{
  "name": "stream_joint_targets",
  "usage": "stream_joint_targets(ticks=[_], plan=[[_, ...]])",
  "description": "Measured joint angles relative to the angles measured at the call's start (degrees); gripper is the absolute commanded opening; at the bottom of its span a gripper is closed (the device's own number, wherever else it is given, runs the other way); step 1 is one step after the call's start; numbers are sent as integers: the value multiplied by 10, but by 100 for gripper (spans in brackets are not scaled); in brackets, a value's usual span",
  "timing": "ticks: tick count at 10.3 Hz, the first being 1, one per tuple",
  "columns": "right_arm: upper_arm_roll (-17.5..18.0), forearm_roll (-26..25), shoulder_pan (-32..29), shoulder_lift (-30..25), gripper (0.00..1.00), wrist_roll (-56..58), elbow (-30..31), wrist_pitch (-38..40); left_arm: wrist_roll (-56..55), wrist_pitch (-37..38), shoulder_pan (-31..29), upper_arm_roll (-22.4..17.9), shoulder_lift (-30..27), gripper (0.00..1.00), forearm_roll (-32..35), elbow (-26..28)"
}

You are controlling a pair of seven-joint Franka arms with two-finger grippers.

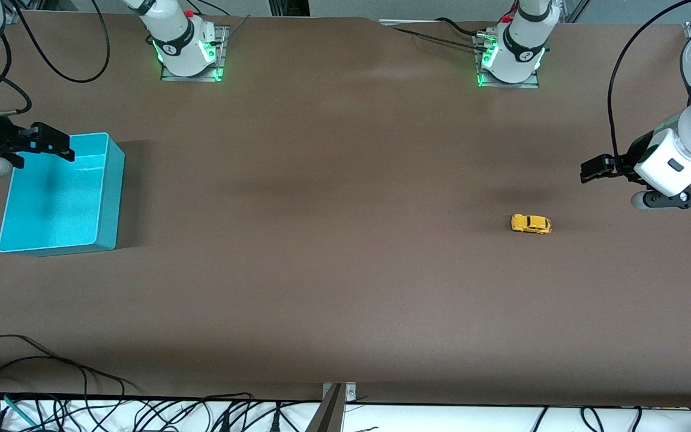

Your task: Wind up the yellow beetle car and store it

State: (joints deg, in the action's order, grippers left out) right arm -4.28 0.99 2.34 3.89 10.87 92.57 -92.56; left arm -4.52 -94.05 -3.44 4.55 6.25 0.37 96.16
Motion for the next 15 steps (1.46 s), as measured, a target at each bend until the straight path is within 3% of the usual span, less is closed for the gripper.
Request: stream_joint_targets(ticks=[15], plan=[[-2,0,0,1,100,0,3,6,0,1,1,1,13,100,0,0]])
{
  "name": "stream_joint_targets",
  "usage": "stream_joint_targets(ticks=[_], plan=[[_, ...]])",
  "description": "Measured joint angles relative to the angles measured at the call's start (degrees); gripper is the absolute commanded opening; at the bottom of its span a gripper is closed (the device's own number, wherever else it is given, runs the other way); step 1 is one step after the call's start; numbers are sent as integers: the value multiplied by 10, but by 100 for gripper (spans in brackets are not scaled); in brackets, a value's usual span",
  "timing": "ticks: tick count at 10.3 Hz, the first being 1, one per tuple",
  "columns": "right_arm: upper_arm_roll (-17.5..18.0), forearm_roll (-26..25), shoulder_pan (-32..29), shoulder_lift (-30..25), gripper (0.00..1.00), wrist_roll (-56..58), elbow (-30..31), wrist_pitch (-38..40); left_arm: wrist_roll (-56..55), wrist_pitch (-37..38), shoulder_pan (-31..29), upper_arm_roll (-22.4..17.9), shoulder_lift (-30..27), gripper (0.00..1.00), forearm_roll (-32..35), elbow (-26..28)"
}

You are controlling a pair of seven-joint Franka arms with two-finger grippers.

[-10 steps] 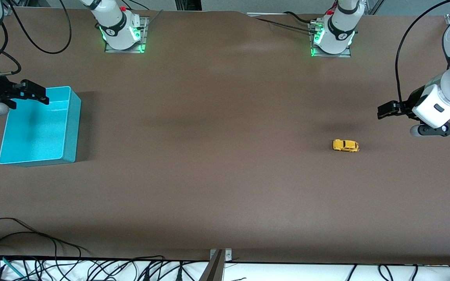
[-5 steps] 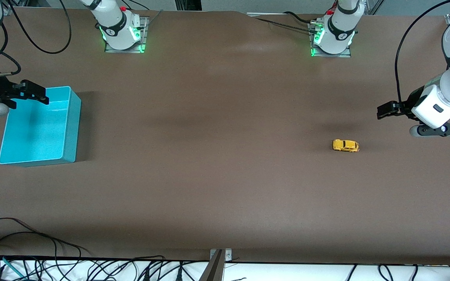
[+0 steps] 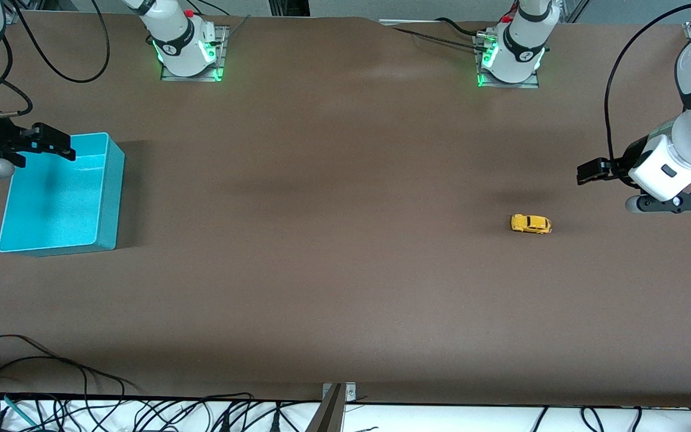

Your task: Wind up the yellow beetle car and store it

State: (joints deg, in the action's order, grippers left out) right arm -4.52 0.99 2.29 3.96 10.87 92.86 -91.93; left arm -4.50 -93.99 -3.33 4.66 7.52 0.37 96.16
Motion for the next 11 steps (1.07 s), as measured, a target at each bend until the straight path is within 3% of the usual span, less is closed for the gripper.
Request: stream_joint_targets(ticks=[5,11], plan=[[0,0,0,0,100,0,0,0,-9,0,1,-2,6,100,-2,0],[-1,0,-1,0,100,0,0,0,-313,0,-24,-4,51,100,-4,3]])
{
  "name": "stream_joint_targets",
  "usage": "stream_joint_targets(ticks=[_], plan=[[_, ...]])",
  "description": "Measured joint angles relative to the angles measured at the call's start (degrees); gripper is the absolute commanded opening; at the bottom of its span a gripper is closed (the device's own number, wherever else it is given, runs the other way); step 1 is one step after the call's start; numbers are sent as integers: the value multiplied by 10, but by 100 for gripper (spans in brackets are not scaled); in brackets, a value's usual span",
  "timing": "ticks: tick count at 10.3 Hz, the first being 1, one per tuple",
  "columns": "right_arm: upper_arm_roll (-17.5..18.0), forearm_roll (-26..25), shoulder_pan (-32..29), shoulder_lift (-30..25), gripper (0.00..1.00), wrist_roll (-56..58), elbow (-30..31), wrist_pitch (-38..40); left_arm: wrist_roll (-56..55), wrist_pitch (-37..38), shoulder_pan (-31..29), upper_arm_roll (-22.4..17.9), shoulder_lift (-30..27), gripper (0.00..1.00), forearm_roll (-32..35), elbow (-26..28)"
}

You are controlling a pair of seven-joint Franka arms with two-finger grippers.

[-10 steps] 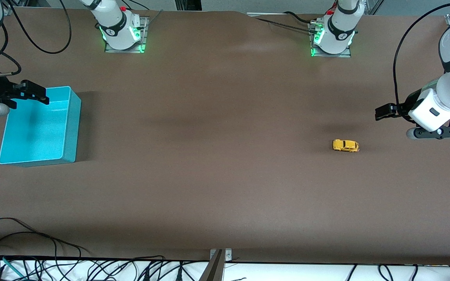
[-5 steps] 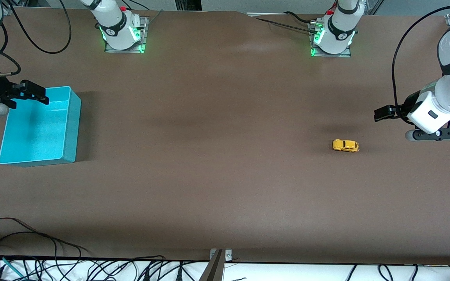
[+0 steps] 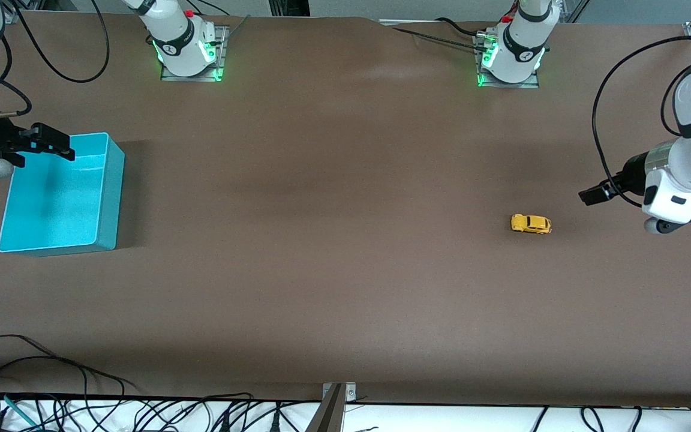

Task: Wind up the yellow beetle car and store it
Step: 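Lower the open left gripper down onto the yellow beetle car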

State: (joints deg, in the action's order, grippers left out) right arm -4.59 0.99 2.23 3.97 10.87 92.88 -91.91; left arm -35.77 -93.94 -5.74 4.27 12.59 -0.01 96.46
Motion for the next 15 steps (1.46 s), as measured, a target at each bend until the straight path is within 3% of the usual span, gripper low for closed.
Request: stream_joint_targets(ticks=[3,6,12,15], plan=[[0,0,0,0,100,0,0,0,-219,-29,-3,0,36,100,0,20],[0,0,0,1,100,0,0,0,-388,-144,-5,0,53,100,-1,94],[0,0,0,1,100,0,1,0,-508,-390,-4,2,64,100,-2,252],[0,0,0,1,100,0,1,0,-555,-449,0,4,85,100,-2,258]])
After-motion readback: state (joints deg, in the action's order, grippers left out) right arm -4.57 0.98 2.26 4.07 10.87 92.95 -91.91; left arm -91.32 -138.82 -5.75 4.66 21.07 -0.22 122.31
